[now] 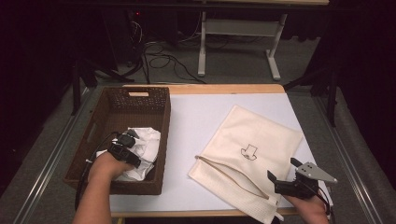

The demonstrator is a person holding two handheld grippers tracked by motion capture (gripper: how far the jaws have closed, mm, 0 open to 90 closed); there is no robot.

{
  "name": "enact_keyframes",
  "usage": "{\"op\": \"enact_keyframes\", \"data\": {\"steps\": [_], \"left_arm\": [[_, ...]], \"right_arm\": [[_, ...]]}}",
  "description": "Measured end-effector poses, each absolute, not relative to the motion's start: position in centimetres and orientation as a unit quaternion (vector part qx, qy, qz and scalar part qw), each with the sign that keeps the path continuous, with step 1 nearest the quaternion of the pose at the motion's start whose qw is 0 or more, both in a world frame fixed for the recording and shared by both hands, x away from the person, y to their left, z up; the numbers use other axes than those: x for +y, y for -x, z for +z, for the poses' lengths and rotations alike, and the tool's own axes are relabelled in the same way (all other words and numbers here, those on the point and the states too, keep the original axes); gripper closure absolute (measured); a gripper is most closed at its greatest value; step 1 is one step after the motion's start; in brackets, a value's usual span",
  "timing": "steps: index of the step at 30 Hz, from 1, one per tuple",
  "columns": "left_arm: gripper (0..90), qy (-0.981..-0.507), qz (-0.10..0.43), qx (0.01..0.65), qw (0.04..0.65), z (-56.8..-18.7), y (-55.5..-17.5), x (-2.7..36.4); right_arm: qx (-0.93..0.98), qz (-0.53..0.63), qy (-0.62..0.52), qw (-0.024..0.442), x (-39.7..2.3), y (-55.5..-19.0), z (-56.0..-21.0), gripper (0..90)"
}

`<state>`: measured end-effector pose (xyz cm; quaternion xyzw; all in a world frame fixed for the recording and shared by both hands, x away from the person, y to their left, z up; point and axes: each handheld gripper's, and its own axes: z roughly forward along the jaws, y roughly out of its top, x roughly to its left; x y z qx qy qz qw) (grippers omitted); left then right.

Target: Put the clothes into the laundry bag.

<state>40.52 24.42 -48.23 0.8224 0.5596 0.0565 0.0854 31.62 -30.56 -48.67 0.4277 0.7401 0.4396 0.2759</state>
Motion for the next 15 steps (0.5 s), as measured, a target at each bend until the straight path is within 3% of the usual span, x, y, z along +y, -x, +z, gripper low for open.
{"op": "enact_keyframes", "data": {"steps": [4, 7, 15], "left_arm": [[61.7, -0.835, 0.073, 0.539, 0.088, -47.9, -40.2, 24.0], [69.7, -0.834, 0.079, 0.538, 0.094, -47.8, -40.2, 24.1], [75.5, -0.817, 0.107, 0.548, 0.141, -46.6, -39.7, 24.6]], "right_arm": [[0.74, 0.44, -0.429, 0.275, -30.5, -31.6, -48.7, 0.3], [0.739, 0.441, -0.428, 0.275, -30.5, -31.6, -48.6, 0.2], [0.738, 0.441, -0.43, 0.276, -30.6, -31.6, -48.6, 0.3]]}}
